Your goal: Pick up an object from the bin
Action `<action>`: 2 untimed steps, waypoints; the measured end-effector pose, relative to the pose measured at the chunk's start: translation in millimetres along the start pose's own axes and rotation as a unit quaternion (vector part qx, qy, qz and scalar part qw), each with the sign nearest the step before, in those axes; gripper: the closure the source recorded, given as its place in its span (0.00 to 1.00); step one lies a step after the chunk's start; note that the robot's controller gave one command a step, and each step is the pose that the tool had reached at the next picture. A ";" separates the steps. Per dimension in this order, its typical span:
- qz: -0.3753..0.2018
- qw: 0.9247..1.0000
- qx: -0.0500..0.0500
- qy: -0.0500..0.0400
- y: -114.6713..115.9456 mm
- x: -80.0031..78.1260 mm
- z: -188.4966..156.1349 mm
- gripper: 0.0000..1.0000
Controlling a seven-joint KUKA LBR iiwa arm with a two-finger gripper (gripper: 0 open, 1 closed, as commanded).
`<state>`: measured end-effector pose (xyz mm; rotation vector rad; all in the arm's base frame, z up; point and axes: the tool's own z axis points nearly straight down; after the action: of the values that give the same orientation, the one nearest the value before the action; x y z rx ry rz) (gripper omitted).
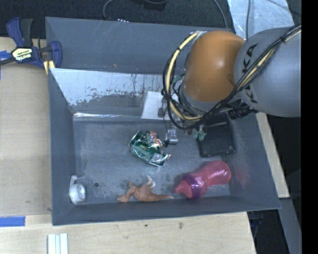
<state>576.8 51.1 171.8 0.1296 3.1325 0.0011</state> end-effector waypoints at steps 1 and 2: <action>0.061 0.998 0.000 0.002 -11.5 -14.4 21.8 0.00; 0.088 0.996 0.000 -0.001 4.1 -7.3 26.4 0.00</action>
Offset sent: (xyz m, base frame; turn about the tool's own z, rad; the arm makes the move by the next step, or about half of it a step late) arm 0.0005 0.0182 -0.0335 0.2107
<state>584.6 54.6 145.5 0.4046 3.1073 0.0016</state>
